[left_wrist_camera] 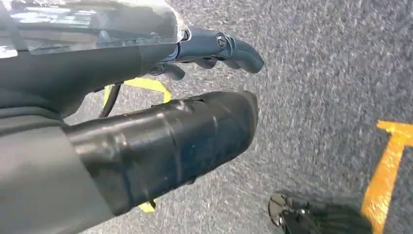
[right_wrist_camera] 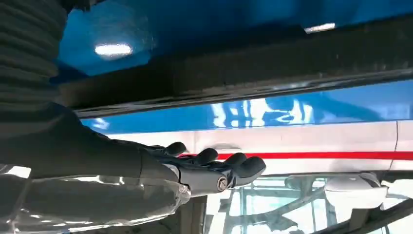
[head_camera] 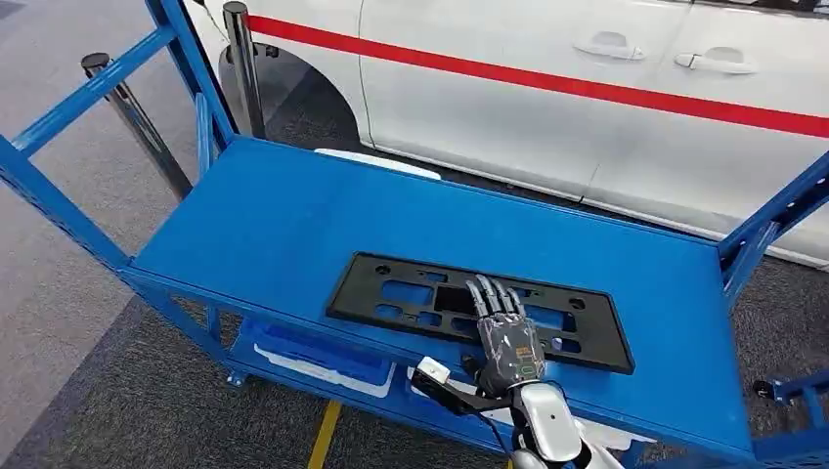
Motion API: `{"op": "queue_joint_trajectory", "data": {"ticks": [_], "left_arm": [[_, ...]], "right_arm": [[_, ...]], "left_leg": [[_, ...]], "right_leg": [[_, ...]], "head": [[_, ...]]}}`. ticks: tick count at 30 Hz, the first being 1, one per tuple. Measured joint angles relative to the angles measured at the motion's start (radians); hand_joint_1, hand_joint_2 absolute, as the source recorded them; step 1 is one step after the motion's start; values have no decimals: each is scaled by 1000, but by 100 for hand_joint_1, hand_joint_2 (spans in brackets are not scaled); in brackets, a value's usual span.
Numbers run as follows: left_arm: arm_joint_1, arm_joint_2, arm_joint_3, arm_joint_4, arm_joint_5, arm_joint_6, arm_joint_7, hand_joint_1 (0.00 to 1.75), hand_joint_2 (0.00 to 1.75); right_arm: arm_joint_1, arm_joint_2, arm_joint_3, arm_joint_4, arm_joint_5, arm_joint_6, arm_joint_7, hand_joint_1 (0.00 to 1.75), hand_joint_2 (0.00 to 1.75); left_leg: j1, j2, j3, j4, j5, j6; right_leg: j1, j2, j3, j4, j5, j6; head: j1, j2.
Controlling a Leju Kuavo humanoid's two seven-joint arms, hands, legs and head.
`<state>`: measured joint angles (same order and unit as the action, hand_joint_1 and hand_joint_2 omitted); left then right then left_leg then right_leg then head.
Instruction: Take the parts from the cabinet and place them on the table.
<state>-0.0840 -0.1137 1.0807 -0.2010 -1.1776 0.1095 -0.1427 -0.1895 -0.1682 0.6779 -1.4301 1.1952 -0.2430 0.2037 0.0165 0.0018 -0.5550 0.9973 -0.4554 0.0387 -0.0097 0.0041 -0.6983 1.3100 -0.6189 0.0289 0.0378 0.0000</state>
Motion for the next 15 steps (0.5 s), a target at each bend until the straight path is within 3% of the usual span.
{"op": "queue_joint_trajectory", "data": {"ticks": [1, 2, 3, 4, 5, 6, 9, 11, 12, 14, 15], "left_arm": [[1, 0, 1, 0, 0, 0, 0, 0, 0], [0, 0, 1, 0, 0, 0, 0, 0, 0], [0, 0, 3, 0, 0, 0, 0, 0, 0], [0, -1, 5, 0, 0, 0, 0, 0, 0], [0, -2, 6, 0, -1, 0, 0, 0, 0], [-1, -2, 7, 0, -1, -1, 0, 0, 0], [-2, -2, 11, 0, -2, -2, 2, 0, 0], [-2, -3, 11, 0, -3, -3, 2, 0, 0], [-2, -3, 11, 0, -3, -5, 2, 0, 0], [-2, -3, 12, 0, -3, -7, 2, 0, 0], [0, -3, 13, 0, -3, -7, 2, 0, 0]], "right_arm": [[0, -1, 0, 2, -3, 4, 0, 86, 175], [-2, -2, 0, 2, -7, 7, -1, 145, 175], [-3, -2, 0, 3, -11, 11, -2, 168, 175], [-3, -3, 0, 4, -13, 14, -3, 164, 175], [-4, -5, 0, 4, -14, 16, -7, 166, 175], [-6, -5, 1, 5, -15, 17, -9, 166, 175], [-6, -5, 3, 8, -17, 21, -12, 166, 175], [-7, -5, 4, 10, -17, 23, -12, 169, 175], [-7, -5, 5, 10, -17, 23, -12, 164, 175], [-7, -7, 5, 14, -17, 23, -12, 166, 175], [-7, -7, 5, 14, -18, 22, -12, 166, 175]], "left_leg": [[0, 0, 1, 0, 0, 0], [0, 0, 3, 0, 0, 0], [0, -1, 5, 1, -1, -2], [1, -3, 8, 2, -3, -5], [1, -3, 8, 5, -6, -9], [-7, -3, 4, 12, -10, -15], [-4, -4, 3, 6, -4, -33], [-1, -4, -2, 15, -14, -45], [-1, -4, -15, 48, -41, -47], [0, -4, -85, 203, -127, -51], [0, -4, -120, 280, -157, -54]], "right_leg": [[-2, 0, -8, 19, 7, 2], [-4, -1, 7, -12, 36, 3], [-6, -1, 42, -79, 78, 2], [-7, -3, 96, -187, 131, -1], [-7, -4, 133, -265, 158, -5], [1, -3, 143, -290, 142, -9], [6, -1, 135, -289, 146, -25], [-4, -5, 139, -304, 157, -42], [-4, -5, 138, -304, 158, -47], [-2, -9, 135, -304, 159, -53], [-1, -9, 134, -304, 158, -54]], "head": [[-1, 0], [0, 0], [0, 0], [0, 0], [0, 0], [0, 0], [-1, 0], [-1, 0], [-1, 0], [-1, 0], [-1, 0]]}}
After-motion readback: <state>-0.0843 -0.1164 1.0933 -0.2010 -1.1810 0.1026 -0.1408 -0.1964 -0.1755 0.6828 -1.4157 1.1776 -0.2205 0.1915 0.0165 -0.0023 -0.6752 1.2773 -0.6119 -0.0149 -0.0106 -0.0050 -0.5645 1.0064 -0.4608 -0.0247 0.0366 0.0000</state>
